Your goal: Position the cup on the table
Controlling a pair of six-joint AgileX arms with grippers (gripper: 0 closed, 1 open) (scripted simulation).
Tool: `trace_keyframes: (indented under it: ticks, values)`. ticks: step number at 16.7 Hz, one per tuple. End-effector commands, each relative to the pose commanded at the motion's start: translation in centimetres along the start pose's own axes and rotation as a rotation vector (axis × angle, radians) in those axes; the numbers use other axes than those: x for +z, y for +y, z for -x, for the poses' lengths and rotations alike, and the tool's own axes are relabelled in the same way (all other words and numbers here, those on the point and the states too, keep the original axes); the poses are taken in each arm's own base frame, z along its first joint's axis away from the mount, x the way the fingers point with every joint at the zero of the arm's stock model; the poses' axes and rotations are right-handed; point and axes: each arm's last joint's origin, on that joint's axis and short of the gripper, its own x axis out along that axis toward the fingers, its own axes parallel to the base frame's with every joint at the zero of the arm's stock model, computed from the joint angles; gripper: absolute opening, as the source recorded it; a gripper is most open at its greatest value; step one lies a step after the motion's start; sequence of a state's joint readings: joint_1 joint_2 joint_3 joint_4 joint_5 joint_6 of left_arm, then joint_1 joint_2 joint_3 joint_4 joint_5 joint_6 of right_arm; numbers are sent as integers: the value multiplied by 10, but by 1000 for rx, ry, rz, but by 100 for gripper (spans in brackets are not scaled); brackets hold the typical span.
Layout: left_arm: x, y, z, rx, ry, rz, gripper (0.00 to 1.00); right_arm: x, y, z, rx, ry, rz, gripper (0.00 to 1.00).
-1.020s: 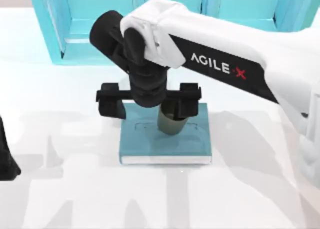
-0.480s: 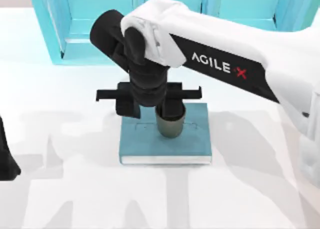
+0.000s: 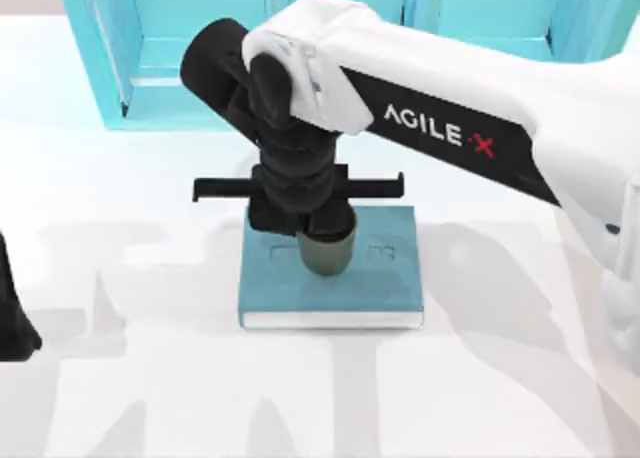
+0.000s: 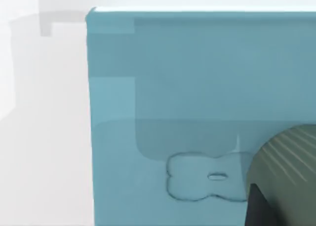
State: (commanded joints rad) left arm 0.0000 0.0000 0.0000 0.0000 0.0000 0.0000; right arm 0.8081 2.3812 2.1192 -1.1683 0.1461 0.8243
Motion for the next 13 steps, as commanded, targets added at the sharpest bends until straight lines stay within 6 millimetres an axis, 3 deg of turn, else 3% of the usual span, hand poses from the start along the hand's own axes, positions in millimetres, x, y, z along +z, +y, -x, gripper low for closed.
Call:
trace_keyframes:
  ticks: [7,13]
  values:
    - [0,0,0,0,0,0,100,0,2,6,-5,5,4,0]
    - [0,0,0,0,0,0,100,8,2,48,1,1,3,0]
